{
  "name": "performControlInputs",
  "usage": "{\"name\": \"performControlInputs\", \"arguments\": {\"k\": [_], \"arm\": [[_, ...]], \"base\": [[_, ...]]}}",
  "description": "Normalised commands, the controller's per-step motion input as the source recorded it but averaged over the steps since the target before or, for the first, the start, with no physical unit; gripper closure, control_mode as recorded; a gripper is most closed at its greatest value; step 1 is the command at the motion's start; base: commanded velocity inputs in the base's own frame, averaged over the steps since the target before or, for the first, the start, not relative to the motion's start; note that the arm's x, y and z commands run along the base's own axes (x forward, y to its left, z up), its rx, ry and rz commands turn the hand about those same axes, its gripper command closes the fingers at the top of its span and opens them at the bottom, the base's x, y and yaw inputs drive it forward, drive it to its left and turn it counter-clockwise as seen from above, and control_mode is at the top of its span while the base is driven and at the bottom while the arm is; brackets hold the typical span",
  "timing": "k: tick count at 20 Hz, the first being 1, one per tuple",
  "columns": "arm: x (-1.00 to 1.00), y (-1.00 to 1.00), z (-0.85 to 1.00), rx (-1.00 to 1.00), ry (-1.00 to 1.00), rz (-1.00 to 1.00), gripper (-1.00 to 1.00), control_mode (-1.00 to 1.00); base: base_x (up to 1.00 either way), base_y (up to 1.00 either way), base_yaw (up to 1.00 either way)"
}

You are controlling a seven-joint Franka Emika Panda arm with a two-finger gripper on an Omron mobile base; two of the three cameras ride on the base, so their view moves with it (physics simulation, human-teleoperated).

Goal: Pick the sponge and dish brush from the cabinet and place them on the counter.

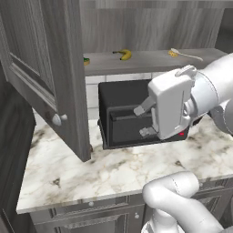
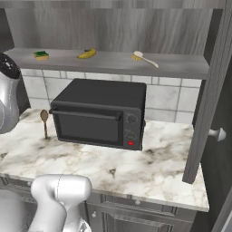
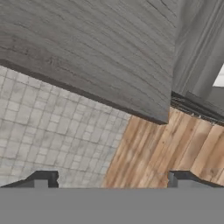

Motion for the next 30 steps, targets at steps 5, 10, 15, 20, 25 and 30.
{"name": "performControlInputs", "arguments": {"k": [5,10,15,20,25,30], "arm": [[-0.06,-0.25,0.21,-0.16,-0.34,0.00,-1.00,-1.00],[-0.26,-0.38,0.02,-0.11,-0.40,0.00,-1.00,-1.00],[-0.24,-0.33,0.00,-0.07,-0.43,0.00,-1.00,-1.00],[-0.05,-0.27,0.05,0.01,-0.19,-0.09,-1.00,-1.00],[0.06,-0.29,0.01,0.09,0.06,-0.22,-1.00,-1.00],[0.07,-0.09,0.17,-0.04,-0.04,-0.15,-1.00,-1.00]], "base": [[0.00,0.00,0.00],[0.00,0.00,0.00],[0.00,0.00,0.00],[0.00,0.00,0.00],[0.00,0.00,0.00],[0.00,0.00,0.00]]}}
